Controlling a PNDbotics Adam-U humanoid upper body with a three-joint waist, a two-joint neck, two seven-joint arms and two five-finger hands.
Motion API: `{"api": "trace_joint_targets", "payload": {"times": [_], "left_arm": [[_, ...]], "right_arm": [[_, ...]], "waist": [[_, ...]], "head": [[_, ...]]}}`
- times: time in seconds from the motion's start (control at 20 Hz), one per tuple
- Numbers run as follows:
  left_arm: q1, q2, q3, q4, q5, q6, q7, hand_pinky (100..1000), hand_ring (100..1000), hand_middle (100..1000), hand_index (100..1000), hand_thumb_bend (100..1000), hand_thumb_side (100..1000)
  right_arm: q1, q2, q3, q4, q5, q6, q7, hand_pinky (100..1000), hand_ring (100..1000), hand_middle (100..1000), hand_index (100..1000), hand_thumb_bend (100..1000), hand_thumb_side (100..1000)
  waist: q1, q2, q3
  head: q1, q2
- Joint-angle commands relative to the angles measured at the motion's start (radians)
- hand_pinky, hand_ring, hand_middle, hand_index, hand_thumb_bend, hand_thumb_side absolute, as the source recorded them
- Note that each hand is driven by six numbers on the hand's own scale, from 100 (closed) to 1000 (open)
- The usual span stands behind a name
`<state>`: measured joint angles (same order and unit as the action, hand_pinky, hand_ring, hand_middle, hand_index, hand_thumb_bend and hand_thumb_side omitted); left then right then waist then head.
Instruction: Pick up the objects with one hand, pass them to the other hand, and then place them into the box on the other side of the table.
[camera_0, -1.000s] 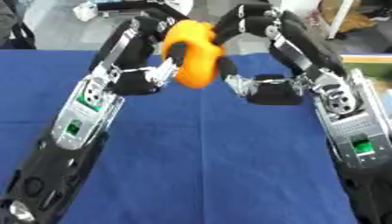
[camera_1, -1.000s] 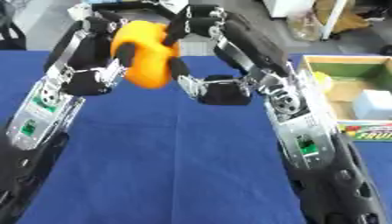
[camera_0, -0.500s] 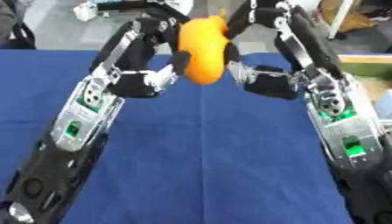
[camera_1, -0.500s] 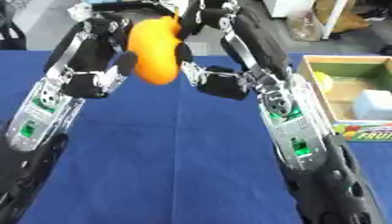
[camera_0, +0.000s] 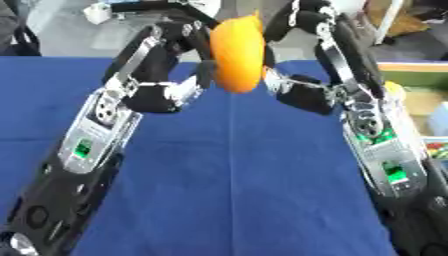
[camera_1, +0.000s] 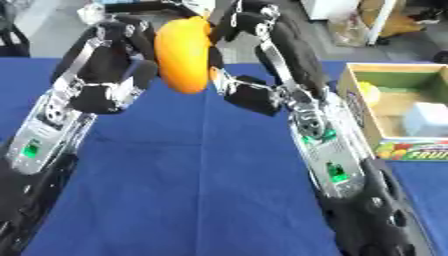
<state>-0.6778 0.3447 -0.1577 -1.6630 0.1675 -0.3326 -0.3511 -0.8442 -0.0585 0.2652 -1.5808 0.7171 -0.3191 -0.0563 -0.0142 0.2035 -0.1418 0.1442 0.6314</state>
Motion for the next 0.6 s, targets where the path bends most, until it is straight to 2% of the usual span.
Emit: {"api": "trace_joint_targets", "payload": {"times": [0.05, 0.4, 0.5, 0.6], "left_arm": [[-0.012, 0.007, -0.001, -0.019, 0.005, 0.000, -0.005, 712, 415, 472, 501, 224, 330], [-0.016, 0.003, -0.002, -0.019, 0.009, 0.001, -0.009, 715, 418, 477, 506, 231, 333], [-0.017, 0.001, -0.007, -0.021, 0.009, 0.001, -0.014, 716, 418, 478, 507, 229, 335], [-0.019, -0.004, -0.010, -0.024, 0.014, 0.002, -0.018, 716, 418, 477, 507, 226, 334]], "right_arm": [[-0.015, -0.002, -0.002, -0.010, -0.001, 0.000, -0.005, 648, 551, 548, 456, 100, 100], [-0.014, -0.001, 0.000, -0.011, -0.017, 0.003, 0.000, 654, 556, 554, 462, 100, 100], [-0.017, 0.002, 0.010, -0.007, -0.031, -0.010, 0.032, 674, 576, 575, 515, 100, 100], [-0.021, 0.008, 0.020, -0.001, -0.042, -0.031, 0.074, 707, 599, 597, 598, 164, 133]], "waist": [[-0.003, -0.039, 0.000], [-0.003, -0.040, -0.003], [-0.003, -0.040, -0.004], [-0.002, -0.040, -0.004]], "head": [[-0.003, 0.001], [-0.006, 0.002], [-0.008, 0.002], [-0.010, 0.003]]}}
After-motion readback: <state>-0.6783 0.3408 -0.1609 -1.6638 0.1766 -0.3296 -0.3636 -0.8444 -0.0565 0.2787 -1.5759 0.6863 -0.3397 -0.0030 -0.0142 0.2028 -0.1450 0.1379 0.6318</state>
